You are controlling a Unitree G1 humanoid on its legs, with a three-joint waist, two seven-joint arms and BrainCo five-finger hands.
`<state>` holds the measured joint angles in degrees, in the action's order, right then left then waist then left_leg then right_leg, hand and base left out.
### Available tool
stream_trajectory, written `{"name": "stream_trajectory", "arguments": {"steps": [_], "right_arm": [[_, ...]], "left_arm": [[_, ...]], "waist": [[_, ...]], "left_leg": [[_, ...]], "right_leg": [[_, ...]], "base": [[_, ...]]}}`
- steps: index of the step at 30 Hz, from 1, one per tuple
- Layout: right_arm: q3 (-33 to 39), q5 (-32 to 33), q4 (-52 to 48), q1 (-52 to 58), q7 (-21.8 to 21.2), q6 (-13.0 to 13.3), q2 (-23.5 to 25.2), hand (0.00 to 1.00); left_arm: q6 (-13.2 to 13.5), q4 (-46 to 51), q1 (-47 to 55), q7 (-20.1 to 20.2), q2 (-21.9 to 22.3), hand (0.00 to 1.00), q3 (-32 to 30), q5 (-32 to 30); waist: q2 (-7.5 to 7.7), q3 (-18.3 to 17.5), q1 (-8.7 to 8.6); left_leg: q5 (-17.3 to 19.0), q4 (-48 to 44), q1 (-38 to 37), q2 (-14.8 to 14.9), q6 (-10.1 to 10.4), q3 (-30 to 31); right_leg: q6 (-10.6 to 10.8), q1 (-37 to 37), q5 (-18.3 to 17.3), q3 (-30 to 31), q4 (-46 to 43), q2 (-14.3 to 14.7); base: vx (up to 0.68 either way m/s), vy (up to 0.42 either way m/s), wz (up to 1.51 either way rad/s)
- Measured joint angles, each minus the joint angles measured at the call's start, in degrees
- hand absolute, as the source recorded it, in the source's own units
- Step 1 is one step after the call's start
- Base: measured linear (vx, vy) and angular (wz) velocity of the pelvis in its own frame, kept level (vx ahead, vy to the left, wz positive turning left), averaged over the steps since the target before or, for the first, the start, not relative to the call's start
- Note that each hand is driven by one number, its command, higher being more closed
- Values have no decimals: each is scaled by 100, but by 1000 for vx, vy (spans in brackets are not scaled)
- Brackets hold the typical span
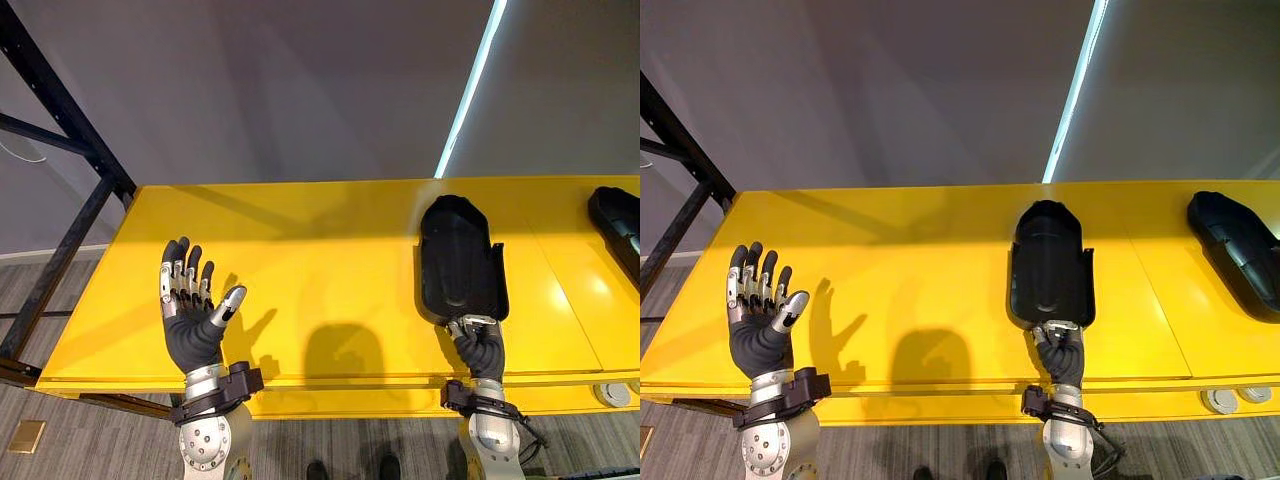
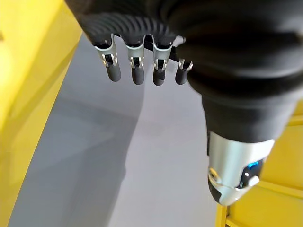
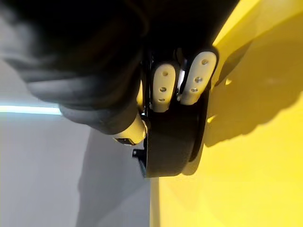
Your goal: Walk over and take plastic housings, then place them on the shelf
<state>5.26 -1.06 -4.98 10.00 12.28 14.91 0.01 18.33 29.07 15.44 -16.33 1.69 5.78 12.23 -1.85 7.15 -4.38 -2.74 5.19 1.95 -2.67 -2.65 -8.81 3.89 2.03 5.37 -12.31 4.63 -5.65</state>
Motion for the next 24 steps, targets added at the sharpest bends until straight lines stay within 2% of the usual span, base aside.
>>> {"name": "stream_trajectory", "arguments": {"steps": [11,21,24], "right_arm": [[436,-1,375,-455,336,-8,119,100],[578,1,420,-528,322,-19,202,100],[525,9,23,-337,169,-33,222,100]], "left_arm": [[0,16,7,60,59,0,-104,12],[0,74,-1,81,112,0,-100,108],[0,185,-44,88,108,0,-95,103]], "waist": [[59,36,44],[88,54,41],[93,57,42]], "left_leg": [[-51,-1,39,-20,-16,120],[-51,0,38,-21,-16,121],[-46,-2,27,-20,-11,107]], "right_leg": [[-2,-8,-16,-125,-1,-21],[-3,-8,-19,-124,-2,-22],[-1,-15,-22,-108,-1,-21]], "base": [[-25,3,6],[-10,1,0],[-6,2,-2]]}}
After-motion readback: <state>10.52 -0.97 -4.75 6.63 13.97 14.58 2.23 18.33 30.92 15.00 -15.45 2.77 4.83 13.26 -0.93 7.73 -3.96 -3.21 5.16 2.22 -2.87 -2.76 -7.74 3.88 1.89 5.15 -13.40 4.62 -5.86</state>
